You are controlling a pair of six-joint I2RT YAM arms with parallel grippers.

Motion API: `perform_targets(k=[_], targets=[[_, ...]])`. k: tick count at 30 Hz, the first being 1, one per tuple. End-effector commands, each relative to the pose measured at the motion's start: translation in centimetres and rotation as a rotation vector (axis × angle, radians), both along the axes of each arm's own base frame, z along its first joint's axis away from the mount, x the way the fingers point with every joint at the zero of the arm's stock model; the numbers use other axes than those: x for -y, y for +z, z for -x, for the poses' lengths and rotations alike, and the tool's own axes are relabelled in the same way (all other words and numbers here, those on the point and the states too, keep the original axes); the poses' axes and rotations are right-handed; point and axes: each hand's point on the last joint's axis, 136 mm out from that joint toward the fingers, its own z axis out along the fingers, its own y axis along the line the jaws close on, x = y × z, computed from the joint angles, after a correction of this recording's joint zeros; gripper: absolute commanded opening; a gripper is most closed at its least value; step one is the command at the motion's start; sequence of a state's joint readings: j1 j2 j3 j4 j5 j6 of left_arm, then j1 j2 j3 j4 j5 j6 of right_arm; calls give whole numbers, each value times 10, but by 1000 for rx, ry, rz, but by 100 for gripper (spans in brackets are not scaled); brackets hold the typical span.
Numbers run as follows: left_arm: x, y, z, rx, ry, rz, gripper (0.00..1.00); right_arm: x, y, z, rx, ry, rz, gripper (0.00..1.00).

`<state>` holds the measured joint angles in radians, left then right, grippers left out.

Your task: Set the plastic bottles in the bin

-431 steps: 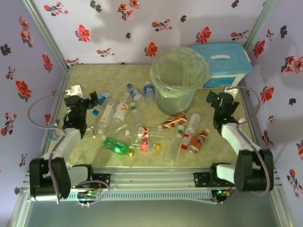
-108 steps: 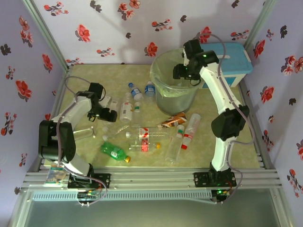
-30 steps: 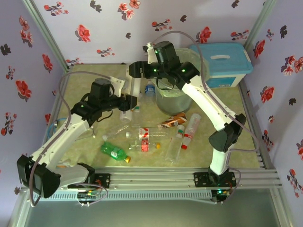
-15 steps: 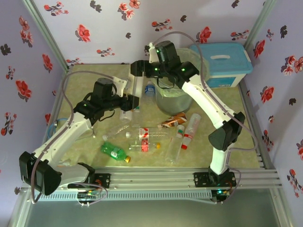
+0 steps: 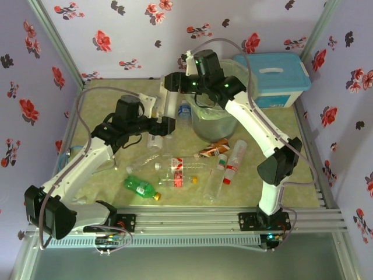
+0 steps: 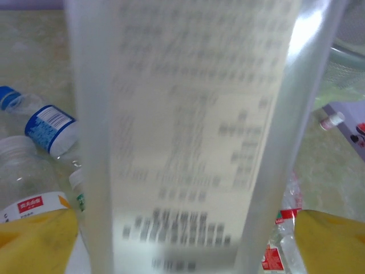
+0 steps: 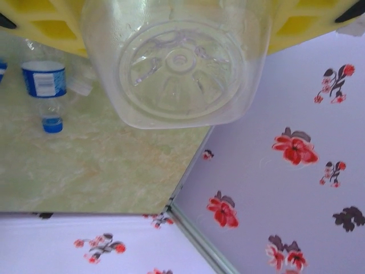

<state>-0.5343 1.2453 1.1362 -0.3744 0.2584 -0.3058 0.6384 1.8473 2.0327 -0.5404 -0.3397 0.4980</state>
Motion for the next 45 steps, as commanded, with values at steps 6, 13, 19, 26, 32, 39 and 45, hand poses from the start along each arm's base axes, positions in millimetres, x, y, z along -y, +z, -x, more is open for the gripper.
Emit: perform_targets(k=[6,13,19,26,32,39,45], targets=[[-58,-18,13,-138,328,-70,100,82,96,-19,261,-217,-82,46],[-96,-58,67,-430,556,-42,100,159,99,-32,305,-426,49,46],[-131,-67,119,-557,731,-38,100,220,62,-45,252,-568,297,46],[-129,-99,153,-689,808,-72,99,219,0,-66,75,-495,412,46],[-128,-121,168,-752,847,-92,97,208,-43,-79,-36,-423,480,46],[-118,-145,174,-807,857,-73,96,198,-95,-94,-133,-374,512,47],[-112,-170,182,-862,869,-83,95,197,-124,-100,-172,-365,545,52]])
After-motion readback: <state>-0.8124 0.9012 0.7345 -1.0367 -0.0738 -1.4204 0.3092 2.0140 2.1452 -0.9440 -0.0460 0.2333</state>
